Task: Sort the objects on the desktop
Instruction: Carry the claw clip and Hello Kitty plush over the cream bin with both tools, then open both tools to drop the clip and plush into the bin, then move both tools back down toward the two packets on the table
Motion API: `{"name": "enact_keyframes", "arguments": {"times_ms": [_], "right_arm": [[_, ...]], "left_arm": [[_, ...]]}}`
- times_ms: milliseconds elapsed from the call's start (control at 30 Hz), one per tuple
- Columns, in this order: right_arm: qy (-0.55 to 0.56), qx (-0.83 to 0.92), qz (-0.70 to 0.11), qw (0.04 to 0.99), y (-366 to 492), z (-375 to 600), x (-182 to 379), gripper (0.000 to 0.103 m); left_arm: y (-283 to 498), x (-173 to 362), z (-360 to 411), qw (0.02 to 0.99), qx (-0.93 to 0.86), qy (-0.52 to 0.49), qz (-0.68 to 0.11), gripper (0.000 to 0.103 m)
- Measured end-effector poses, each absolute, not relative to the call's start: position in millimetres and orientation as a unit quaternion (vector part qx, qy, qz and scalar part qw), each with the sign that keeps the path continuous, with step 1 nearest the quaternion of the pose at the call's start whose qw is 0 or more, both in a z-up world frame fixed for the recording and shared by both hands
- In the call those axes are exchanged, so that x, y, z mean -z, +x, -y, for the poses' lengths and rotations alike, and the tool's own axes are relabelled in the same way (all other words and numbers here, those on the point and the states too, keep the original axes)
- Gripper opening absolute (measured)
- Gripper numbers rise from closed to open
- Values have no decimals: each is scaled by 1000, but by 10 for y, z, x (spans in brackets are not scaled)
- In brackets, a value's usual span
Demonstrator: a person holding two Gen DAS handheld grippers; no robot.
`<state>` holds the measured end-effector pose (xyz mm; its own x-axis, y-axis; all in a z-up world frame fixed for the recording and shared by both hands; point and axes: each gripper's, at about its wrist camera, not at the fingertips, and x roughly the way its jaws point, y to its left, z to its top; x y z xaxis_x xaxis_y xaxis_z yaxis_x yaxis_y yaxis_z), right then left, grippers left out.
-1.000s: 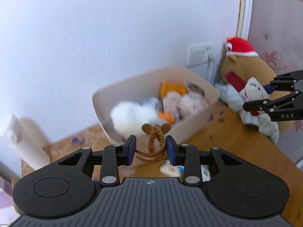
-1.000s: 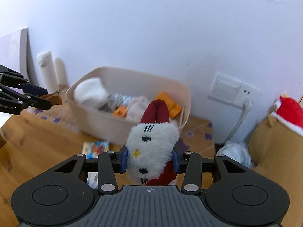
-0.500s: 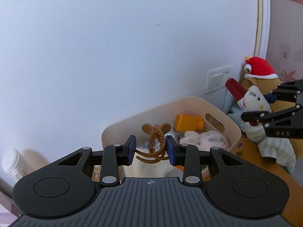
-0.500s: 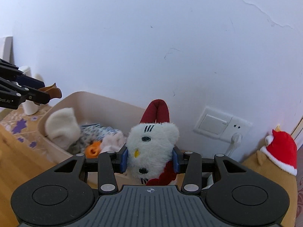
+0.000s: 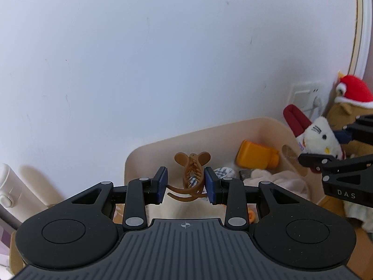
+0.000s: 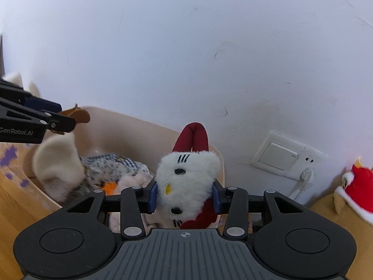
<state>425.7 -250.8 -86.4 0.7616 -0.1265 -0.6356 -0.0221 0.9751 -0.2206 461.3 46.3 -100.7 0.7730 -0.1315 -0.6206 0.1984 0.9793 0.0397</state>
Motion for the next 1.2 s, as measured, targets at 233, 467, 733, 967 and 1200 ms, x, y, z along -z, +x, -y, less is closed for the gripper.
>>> {"name": "enact_keyframes", "arguments": {"times_ms": [233, 467, 733, 967, 1200], "right_arm": [[-115, 28, -369, 922, 4431, 2460, 1040, 42], [-159, 20, -386, 908, 4483, 2355, 1144, 55], [-147, 38, -353, 923, 4245, 2397, 982, 94], [-118, 42, -322, 938, 3866, 2445, 819, 103], [-67, 46, -306, 948, 3472, 2506, 856, 103]], "left_arm": [[4690, 1141, -422, 932, 88, 61, -347, 35], [4690, 1125, -421, 925, 93, 40, -365, 46], [4469, 1005, -465, 931, 94, 40, -352, 72], [4070, 950, -580, 930, 123, 54, -341, 73], [3741, 1054, -650, 920, 156, 57, -355, 73]]}}
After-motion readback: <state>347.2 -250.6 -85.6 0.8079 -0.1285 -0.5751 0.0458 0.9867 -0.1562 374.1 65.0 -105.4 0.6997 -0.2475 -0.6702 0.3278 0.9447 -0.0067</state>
